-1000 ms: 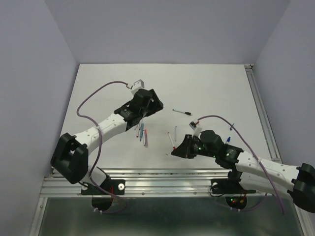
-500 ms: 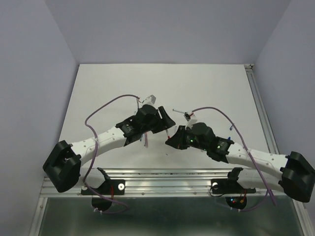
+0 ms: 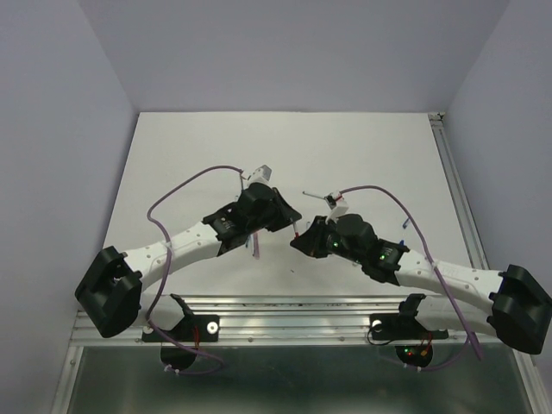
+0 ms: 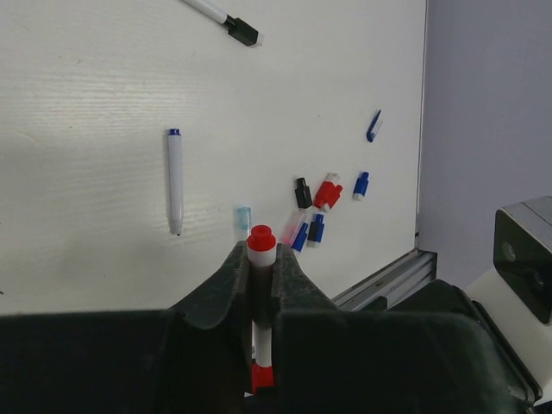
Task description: Open the pen caps
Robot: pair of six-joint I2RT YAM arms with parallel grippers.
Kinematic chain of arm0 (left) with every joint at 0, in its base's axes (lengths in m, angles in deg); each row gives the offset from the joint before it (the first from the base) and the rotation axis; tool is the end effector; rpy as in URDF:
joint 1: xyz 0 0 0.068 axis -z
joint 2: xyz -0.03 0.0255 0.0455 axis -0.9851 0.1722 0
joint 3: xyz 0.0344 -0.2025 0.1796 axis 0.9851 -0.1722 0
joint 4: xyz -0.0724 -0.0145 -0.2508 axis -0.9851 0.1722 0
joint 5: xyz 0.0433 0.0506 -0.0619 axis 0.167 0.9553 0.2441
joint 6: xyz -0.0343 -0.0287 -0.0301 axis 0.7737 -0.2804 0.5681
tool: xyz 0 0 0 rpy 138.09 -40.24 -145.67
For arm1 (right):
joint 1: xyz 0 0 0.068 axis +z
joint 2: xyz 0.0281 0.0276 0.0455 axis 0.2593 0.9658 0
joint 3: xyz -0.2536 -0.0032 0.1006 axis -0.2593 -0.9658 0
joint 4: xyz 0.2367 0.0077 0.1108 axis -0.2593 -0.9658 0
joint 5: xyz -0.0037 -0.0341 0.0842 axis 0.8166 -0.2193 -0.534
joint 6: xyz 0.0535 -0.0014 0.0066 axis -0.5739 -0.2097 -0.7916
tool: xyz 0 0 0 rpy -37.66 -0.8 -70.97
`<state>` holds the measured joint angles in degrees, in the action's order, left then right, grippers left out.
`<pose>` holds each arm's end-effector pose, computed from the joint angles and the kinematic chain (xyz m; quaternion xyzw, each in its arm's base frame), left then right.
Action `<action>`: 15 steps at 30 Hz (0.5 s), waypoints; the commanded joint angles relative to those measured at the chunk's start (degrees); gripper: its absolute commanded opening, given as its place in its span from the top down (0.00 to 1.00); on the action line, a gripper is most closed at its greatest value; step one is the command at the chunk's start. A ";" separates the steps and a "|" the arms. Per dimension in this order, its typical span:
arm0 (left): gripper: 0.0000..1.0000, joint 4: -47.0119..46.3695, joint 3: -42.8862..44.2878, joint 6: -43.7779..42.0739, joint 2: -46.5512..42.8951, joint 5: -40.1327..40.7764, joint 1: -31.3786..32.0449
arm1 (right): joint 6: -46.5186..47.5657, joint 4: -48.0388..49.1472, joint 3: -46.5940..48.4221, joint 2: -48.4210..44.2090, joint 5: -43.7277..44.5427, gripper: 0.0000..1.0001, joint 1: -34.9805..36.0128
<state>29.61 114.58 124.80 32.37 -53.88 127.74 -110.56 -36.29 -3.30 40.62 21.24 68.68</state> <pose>0.2010 -0.2202 0.2650 -0.0608 0.8330 -0.4306 0.3420 0.1435 0.1944 0.2295 -0.0353 0.8306 0.4288 0.3535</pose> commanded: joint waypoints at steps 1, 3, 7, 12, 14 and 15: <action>1.00 -1.62 3.64 -2.13 -0.96 5.19 -3.87 | 0.44 6.94 0.59 0.51 -13.70 0.99 -0.21; 1.00 -1.70 6.27 -3.36 0.53 8.96 -6.08 | -2.53 13.07 -3.44 1.83 -20.23 0.99 0.31; 1.00 -1.44 10.32 -3.10 4.57 13.64 -12.49 | -3.96 15.40 -6.55 2.98 -18.26 0.99 7.24; 1.00 -0.03 15.50 -3.98 8.71 12.50 -18.65 | -3.96 19.78 -8.21 4.82 -15.35 0.99 15.24; 1.00 0.14 16.04 -4.24 9.15 13.46 -20.58 | -4.22 20.14 -8.30 5.26 -15.08 0.99 16.31; 1.00 0.32 16.47 -4.33 9.15 13.55 -21.20 | -4.05 19.97 -8.30 5.53 -14.99 0.99 17.01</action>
<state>33.02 127.89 122.31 43.10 -47.04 108.79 -114.10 -21.39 -10.42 45.78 10.05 84.11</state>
